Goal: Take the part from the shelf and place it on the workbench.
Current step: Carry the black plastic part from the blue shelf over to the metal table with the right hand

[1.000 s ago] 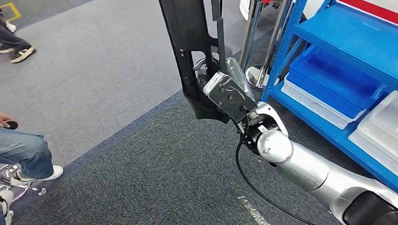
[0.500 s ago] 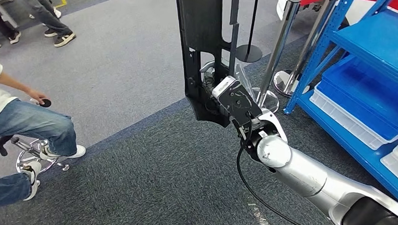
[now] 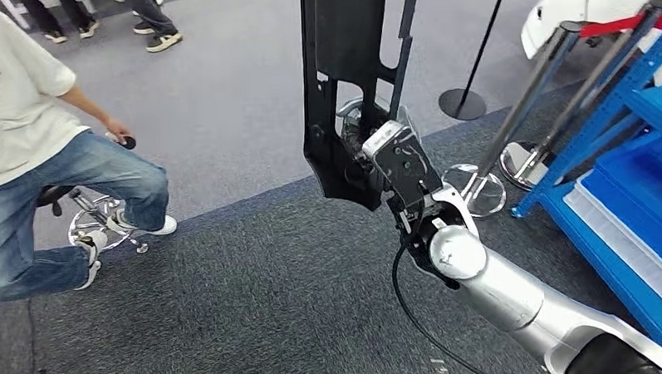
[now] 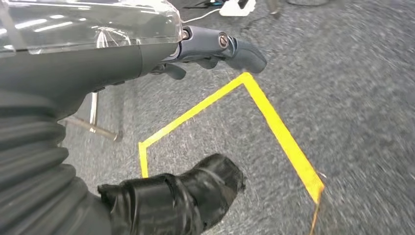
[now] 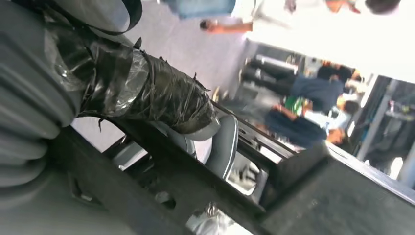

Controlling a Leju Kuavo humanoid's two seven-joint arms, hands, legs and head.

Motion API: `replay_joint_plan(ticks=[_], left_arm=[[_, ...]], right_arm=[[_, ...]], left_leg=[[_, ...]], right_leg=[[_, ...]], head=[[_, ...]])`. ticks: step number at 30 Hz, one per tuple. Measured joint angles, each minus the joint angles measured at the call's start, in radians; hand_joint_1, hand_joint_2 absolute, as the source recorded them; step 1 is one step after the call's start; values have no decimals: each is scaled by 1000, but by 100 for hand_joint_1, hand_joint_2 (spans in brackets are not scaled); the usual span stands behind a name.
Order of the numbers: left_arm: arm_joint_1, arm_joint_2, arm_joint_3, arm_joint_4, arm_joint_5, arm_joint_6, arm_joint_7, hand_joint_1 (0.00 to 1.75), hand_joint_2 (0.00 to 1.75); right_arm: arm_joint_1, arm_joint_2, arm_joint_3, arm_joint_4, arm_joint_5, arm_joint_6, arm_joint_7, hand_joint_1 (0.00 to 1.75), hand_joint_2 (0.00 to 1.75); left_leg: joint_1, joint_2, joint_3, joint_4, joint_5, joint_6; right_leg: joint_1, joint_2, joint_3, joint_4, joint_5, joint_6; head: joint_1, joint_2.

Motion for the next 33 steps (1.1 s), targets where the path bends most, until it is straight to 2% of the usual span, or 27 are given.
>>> replay_joint_plan(ticks=[1, 2, 3, 5, 6, 7, 8, 9, 10, 12, 14, 15, 16, 17, 18, 19, 21, 23, 24, 25, 26, 28, 29, 30, 31, 32, 33], left_arm=[[-2, -1, 5, 0, -5, 0, 0, 0, 175], [-4, -3, 17, 0, -17, 0, 1, 0, 175], [-4, -4, 30, -1, -31, 0, 2, 0, 175], [-3, -8, 56, -1, -55, 0, 2, 0, 175], [-3, -9, 62, -2, -60, 0, 1, 0, 175], [-2, -9, 67, -2, -63, 0, -1, 0, 175], [0, -10, 69, -3, -65, 0, -2, 0, 175], [2, -12, 70, -3, -65, 0, -2, 0, 175], [2, -14, 71, -3, -65, 0, -3, 0, 175], [-1, -16, 72, -3, -66, 0, -3, 0, 175], [-4, -16, 74, -4, -66, 0, -4, 0, 175], [-4, -16, 77, -4, -67, 0, -4, 0, 175], [-3, -16, 81, -4, -68, 0, -4, 0, 175], [-2, -16, 84, -4, -70, 0, -4, 0, 175], [-2, -16, 87, -4, -73, 0, -4, 0, 175], [-3, -17, 89, -4, -75, 0, -4, 0, 175], [-6, -18, 92, -4, -78, 0, -4, 0, 175], [-5, -18, 98, -4, -78, 0, -4, 0, 175], [-3, -18, 100, -5, -79, 0, -4, 0, 175], [-1, -18, 103, -5, -80, 0, -4, 0, 175], [-1, -19, 105, -5, -82, 0, -4, 0, 175], [-4, -20, 110, -5, -84, 0, -4, 0, 175], [-7, -20, 112, -5, -84, 0, -4, 0, 175], [-8, -20, 115, -5, -84, 0, -4, 0, 175], [-9, -20, 117, -5, -85, 0, -5, 0, 175], [-10, -20, 118, -5, -85, 0, -5, 0, 175], [-9, -21, 118, -5, -85, 0, -5, 0, 175]], right_arm=[[2, 0, -3, 0, -6, -1, -4, 175, 175], [12, 0, -6, 1, -23, -2, -10, 175, 175], [21, 0, -10, 3, -50, -3, -17, 175, 175], [41, 0, -19, 8, -113, -1, -32, 175, 175], [43, 1, -23, 9, -139, 3, -38, 175, 175], [46, 1, -26, 11, -156, 7, -42, 175, 175], [47, 2, -28, 13, -168, 11, -44, 175, 175], [47, 4, -29, 15, -175, 13, -46, 175, 175], [47, 5, -31, 17, -179, 14, -48, 175, 175], [47, 7, -33, 19, -181, 14, -51, 175, 175], [49, 7, -33, 23, -184, 15, -53, 175, 175], [50, 7, -33, 25, -187, 15, -53, 175, 175], [50, 8, -33, 27, -191, 15, -54, 175, 175], [51, 8, -33, 29, -194, 16, -54, 175, 175], [51, 8, -33, 30, -197, 16, -55, 175, 175], [50, 8, -33, 31, -199, 17, -56, 175, 175], [47, 8, -34, 32, -200, 19, -57, 175, 175], [45, 10, -35, 35, -201, 23, -59, 175, 175], [44, 10, -36, 36, -201, 25, -59, 175, 175], [44, 10, -36, 37, -202, 25, -60, 175, 175], [43, 10, -37, 37, -202, 26, -61, 175, 175], [42, 11, -39, 39, -202, 26, -63, 175, 175], [42, 11, -40, 40, -203, 27, -64, 175, 175], [44, 11, -40, 42, -203, 27, -64, 175, 175], [45, 11, -40, 44, -203, 28, -64, 175, 175], [46, 11, -40, 46, -204, 28, -64, 175, 175], [46, 11, -40, 47, -204, 28, -64, 175, 175]], left_leg=[[0, -9, 2, -3, 2, 5], [3, -38, 4, 0, 1, 8], [7, -72, -1, 14, -7, 5], [15, -141, -20, 49, -27, -16], [19, -159, -29, 60, -32, -27], [22, -172, -36, 60, -32, -35], [25, -174, -39, 57, -31, -41], [24, -155, -43, 62, -33, -46], [23, -123, -55, 84, -45, -50], [21, -47, -107, 183, -89, -59], [26, -23, -168, 288, -121, -67], [29, -19, -178, 301, -114, -70], [31, -14, -168, 277, -90, -72], [33, -5, -143, 225, -57, -73], [31, 18, -109, 158, -29, -74], [27, 39, -81, 103, -9, -70], [17, 60, -57, 54, -2, -53], [14, 34, -57, 53, -6, -34], [17, 21, -53, 49, -7, -27], [19, 8, -47, 44, -8, -20], [21, -4, -41, 40, -8, -14], [20, -27, -34, 36, -9, -2], [17, -41, -33, 36, -11, 3], [14, -57, -31, 37, -13, 7], [11, -74, -28, 37, -15, 9], [9, -91, -24, 39, -18, 9], [8, -108, -20, 40, -21, 9]], right_leg=[[-1, 29, -26, 49, -23, 1], [-5, 56, -57, 87, -20, 7], [-15, 96, -71, 83, -4, 16], [-28, 146, -60, 5, 58, 27], [-28, 164, -44, -30, 67, 24], [-25, 152, -42, -33, 66, 18], [-25, 137, -38, -37, 67, 10], [-26, 123, -32, -43, 68, 3], [-28, 108, -25, -50, 69, -4], [-28, 77, -15, -57, 67, -14], [-26, 45, -9, -57, 61, -16], [-26, 30, -6, -57, 57, -14], [-27, 15, -2, -56, 53, -11], [-28, 1, 4, -56, 48, -7], [-28, -12, 11, -57, 42, -2], [-25, -24, 17, -57, 37, 4], [-18, -45, 27, -62, 29, 17], [-14, -66, 41, -74, 25, 31], [-16, -66, 49, -78, 20, 38], [-18, -51, 52, -73, 11, 42], [-20, -23, 40, -44, -7, 42], [-15, 41, -26, 77, -57, 34], [-11, 58, -70, 147, -77, 29], [-7, 65, -105, 194, -82, 25], [-4, 69, -125, 206, -67, 21], [-2, 73, -124, 178, -33, 16], [-1, 86, -108, 119, 13, 11]], head=[[1, 0], [1, 0], [2, 0], [2, 0], [2, 0], [2, 0], [3, 0], [0, 0], [-3, 0], [-10, 0], [-10, 0], [-11, 0], [-10, 0], [-11, 0], [-11, 0], [-12, 0], [-13, 0], [-14, 0], [-12, 0], [-9, 0], [-5, 0], [1, 0], [2, 0], [2, 0], [2, 0], [2, 0], [2, 0]])
